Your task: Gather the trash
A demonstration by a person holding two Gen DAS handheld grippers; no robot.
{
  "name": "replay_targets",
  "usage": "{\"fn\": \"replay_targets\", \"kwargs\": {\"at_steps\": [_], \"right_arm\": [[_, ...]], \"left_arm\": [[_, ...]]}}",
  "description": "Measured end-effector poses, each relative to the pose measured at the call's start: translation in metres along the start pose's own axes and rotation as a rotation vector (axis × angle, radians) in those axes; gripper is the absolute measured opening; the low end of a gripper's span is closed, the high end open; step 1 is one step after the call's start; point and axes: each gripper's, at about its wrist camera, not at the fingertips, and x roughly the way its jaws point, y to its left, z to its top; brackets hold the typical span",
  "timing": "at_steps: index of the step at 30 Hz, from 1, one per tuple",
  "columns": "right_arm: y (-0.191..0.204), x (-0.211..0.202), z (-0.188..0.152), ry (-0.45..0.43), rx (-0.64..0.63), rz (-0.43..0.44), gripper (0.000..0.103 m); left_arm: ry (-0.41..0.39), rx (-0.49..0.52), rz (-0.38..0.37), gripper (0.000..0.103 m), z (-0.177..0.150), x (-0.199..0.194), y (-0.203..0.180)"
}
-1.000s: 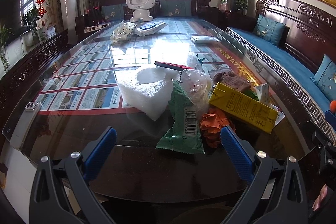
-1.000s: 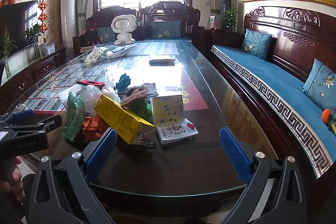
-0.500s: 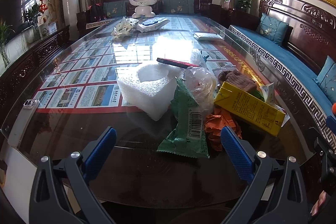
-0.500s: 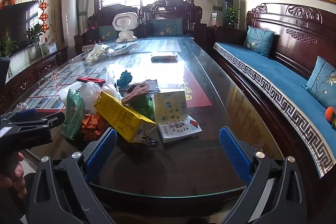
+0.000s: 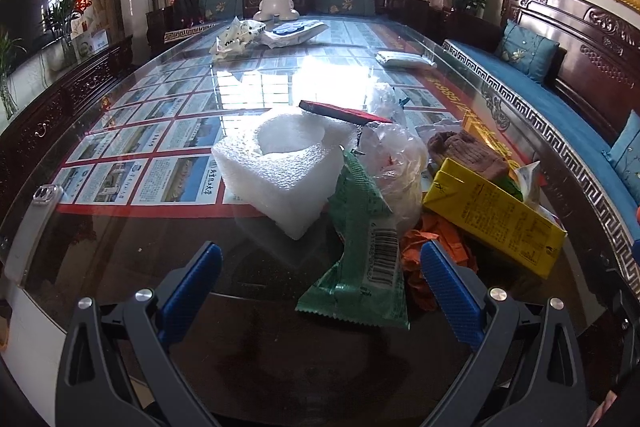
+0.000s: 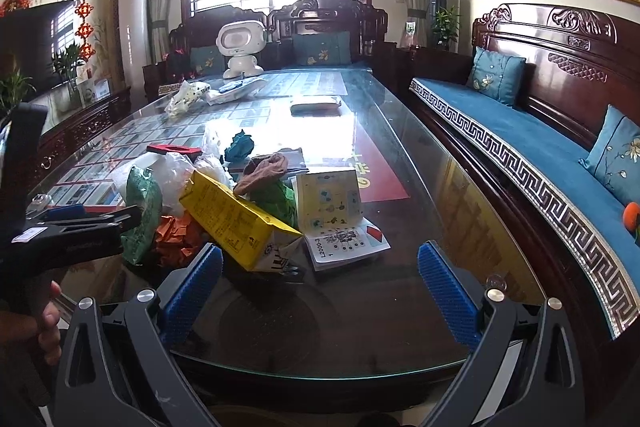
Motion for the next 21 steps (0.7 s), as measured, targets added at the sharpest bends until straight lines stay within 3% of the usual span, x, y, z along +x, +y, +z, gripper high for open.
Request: {"fn": "replay_targets", "kwargs": {"at_steps": [7,13,17,19,21], "right_arm": [[0.001,0.004,-0.001,0.000,0.004,0.015,0.095],[0.004,0.006,0.000,-0.008,0.004,0.032,0.095],[0.006,0.006,0.000,-0.011,-0.003,0.044,0.095],[0.008,0.007,0.000,-0.010,-0.010,0.049,0.095],[0.010,0.008,0.001,-0.008,-0.018,0.049,0.094]], "left_arm": [[0.013,-0.014,-0.010,0.095,0.002,0.013,0.000],[0.054,-0.024,-0.040,0.073,0.002,0.026,0.003],[0.072,-0.034,-0.056,0.067,0.000,0.032,0.005],[0.086,-0.052,-0.091,0.049,-0.001,0.034,0.007],[0.089,-0.067,-0.113,0.048,-0.002,0.034,0.009]]}}
